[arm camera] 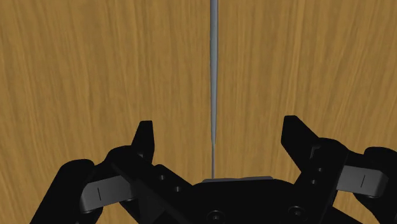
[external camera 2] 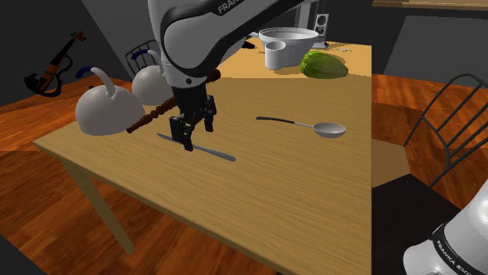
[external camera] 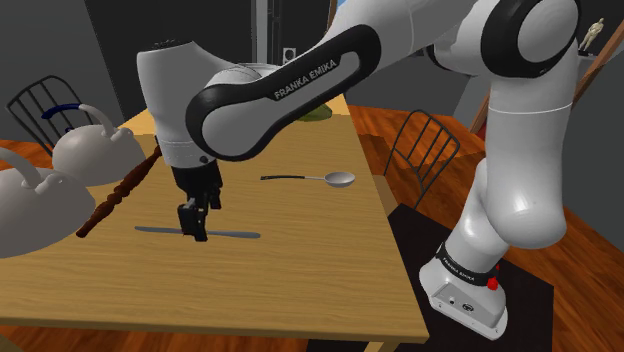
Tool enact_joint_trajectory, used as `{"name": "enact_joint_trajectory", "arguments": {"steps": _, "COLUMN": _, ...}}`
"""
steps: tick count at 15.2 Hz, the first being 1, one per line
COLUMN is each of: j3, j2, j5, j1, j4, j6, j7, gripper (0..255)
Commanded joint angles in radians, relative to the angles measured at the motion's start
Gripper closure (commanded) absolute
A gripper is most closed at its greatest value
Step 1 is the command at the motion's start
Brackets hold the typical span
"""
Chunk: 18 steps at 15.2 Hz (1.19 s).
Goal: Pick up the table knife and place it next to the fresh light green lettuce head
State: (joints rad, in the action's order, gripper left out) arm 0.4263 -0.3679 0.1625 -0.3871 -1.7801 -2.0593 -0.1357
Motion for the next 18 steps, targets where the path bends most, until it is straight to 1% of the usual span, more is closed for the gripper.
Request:
{"name": "enact_joint_trajectory", "arguments": {"steps": 1, "j3": -0.003, "j2": -0.011, "j5": 0.006, "j1": -0.002, "j4": -0.013, "j6": -0.023, "j7": -0.004, "gripper": 0}}
{"name": "enact_joint_trajectory", "arguments": {"steps": 9, "j3": -0.003, "j2": -0.014, "j5": 0.008, "j1": -0.002, "j4": -0.017, "j6": -0.03, "j7": -0.005, "gripper": 0}}
{"name": "enact_joint_trajectory", "arguments": {"steps": 10, "j3": -0.003, "j2": -0.014, "j5": 0.008, "j1": -0.002, "j4": -0.017, "j6": -0.03, "j7": -0.005, "gripper": 255}}
{"name": "enact_joint_trajectory", "arguments": {"steps": 18, "j3": -0.003, "j2": -0.014, "j5": 0.008, "j1": -0.002, "j4": -0.017, "j6": -0.03, "j7": -0.005, "gripper": 255}}
